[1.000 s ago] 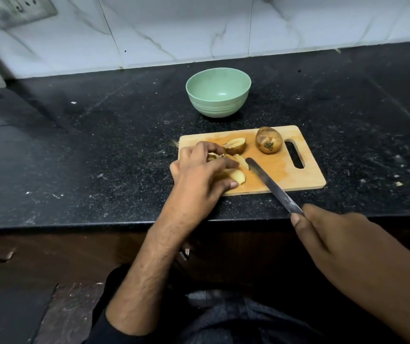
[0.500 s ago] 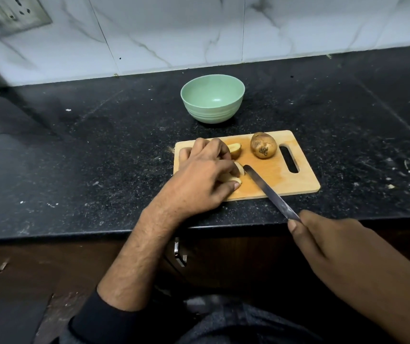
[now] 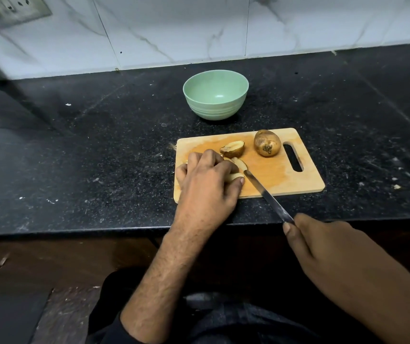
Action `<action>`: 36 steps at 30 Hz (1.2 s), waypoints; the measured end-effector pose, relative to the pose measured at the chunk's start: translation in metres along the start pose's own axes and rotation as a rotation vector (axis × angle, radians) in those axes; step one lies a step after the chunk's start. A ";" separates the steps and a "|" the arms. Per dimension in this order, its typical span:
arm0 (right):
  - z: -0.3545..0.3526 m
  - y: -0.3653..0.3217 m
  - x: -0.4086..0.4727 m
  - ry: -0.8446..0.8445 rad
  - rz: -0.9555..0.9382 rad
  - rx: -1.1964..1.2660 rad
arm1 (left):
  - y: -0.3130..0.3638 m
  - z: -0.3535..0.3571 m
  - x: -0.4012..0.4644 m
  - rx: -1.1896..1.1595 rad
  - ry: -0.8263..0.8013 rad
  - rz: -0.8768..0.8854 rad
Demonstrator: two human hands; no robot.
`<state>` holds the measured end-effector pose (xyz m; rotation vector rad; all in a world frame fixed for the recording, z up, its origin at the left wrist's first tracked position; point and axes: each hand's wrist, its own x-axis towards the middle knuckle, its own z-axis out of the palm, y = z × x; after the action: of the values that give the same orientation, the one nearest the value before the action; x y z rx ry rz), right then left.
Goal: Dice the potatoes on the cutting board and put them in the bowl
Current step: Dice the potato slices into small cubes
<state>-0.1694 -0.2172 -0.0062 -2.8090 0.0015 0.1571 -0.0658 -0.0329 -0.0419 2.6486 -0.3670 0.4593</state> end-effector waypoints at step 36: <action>0.013 -0.007 0.012 0.047 -0.062 0.031 | 0.002 -0.033 0.030 0.207 -0.232 -0.039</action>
<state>-0.1582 -0.2061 -0.0171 -2.7776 -0.0710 0.0754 -0.0472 -0.0252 -0.0020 2.9152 -0.3541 0.1852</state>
